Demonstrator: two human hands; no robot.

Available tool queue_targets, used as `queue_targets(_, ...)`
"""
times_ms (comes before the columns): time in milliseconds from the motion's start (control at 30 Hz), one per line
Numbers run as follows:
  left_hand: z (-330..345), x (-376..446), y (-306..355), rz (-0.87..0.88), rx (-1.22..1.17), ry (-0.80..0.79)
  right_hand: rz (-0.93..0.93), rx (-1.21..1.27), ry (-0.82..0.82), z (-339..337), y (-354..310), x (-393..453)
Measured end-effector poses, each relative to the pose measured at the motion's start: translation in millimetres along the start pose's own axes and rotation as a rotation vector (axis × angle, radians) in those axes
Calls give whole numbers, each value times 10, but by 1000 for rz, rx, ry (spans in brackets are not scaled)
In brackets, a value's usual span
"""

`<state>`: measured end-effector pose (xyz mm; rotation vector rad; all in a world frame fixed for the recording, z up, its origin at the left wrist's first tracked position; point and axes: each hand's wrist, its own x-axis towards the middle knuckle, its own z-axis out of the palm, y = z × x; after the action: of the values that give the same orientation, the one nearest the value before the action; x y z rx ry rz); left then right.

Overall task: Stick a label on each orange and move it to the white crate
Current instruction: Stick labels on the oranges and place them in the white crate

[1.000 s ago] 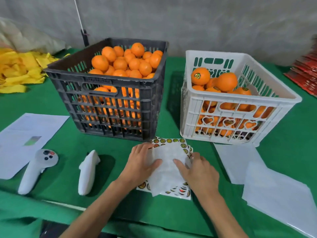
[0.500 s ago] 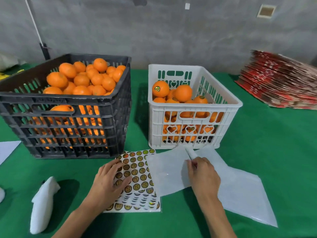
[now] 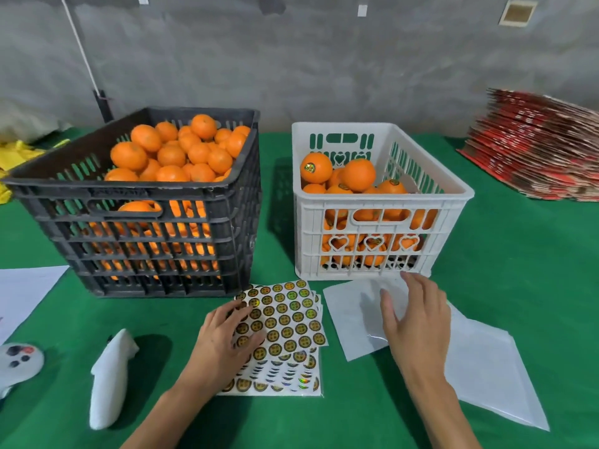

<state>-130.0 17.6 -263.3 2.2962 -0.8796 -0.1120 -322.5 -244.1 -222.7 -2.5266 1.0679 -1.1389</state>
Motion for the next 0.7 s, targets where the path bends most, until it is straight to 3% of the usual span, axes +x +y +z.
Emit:
queue_targets(67,-3,1,-26,-1,1,-1,-170,155,-84,53,-242,-25)
queue_targets(133,-7,-2,-52,6,-7,-1,-284,272,-284,145,-527,-65)
queue_targets(300,-103,-49,23,112,-49,72,-483,310,-688,507,-1088,-6)
queue_targets(500,-928,148,356,385,-90,328,-497,221,-931,948,-1181,26)
queue_targets(600,-1471,430,630,568,1,436,-530,69,-1023,1149,-1183,115)
queue_targets(700,-1899,785,813,618,114,562,-554,6,-1154,1324,-1198,205)
